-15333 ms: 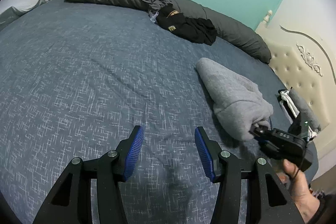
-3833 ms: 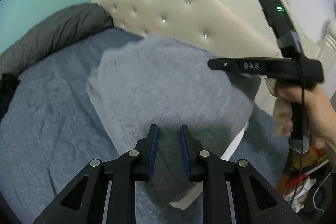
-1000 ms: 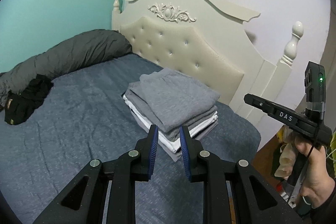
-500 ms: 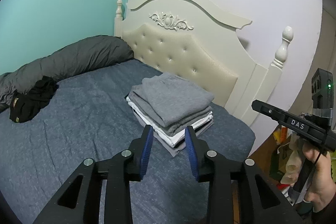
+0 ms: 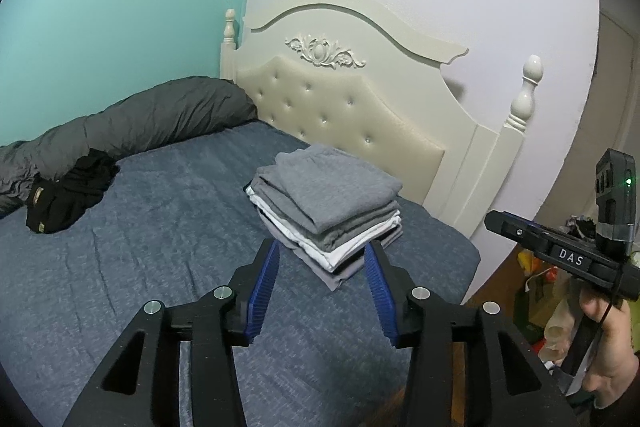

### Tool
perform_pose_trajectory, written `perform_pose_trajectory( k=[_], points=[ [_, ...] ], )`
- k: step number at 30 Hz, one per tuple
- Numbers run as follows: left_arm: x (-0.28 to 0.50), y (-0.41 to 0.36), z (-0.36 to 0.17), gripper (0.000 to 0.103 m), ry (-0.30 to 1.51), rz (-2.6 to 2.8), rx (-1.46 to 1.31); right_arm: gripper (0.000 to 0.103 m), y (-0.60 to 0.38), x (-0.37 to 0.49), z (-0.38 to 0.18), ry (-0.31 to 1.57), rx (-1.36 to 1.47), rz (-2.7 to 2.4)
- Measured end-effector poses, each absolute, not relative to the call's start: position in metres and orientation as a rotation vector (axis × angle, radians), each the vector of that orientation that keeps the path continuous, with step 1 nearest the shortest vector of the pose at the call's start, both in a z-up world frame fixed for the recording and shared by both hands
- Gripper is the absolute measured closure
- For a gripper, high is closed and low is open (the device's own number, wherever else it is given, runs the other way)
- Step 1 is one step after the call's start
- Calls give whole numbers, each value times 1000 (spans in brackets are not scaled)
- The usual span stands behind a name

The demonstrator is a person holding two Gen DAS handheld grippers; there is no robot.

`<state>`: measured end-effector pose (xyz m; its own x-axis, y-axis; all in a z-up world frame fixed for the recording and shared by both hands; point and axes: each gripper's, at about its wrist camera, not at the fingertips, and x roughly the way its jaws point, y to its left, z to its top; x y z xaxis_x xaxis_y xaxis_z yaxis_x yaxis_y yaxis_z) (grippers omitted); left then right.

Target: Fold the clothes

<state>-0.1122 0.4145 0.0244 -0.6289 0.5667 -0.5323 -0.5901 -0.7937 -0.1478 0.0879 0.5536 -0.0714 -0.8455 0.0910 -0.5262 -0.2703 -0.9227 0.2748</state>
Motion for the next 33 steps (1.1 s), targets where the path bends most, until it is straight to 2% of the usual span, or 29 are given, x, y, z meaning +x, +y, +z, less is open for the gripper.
perform_pose_trajectory(
  k=[4, 8, 12, 19, 22, 27, 33],
  points=[
    [-104, 408, 24, 51, 53, 2367, -752, 53, 543, 97, -70, 491, -773, 2799],
    [-95, 402, 22, 45, 42, 2361, -749, 45, 532, 107, -70, 469, -764, 2802],
    [-89, 397, 22, 43, 43, 2365, -742, 44, 525, 113, -73, 478, -777, 2806],
    [-80, 390, 23, 34, 50, 2376, -730, 38, 512, 124, -70, 437, -765, 2795],
    [-77, 386, 23, 30, 43, 2377, -725, 32, 508, 127, -69, 412, -758, 2787],
    [-74, 382, 22, 23, 44, 2381, -713, 27, 501, 132, -70, 382, -755, 2765],
    [-69, 377, 20, 11, 43, 2388, -700, 15, 495, 139, -74, 374, -748, 2743]
  ],
)
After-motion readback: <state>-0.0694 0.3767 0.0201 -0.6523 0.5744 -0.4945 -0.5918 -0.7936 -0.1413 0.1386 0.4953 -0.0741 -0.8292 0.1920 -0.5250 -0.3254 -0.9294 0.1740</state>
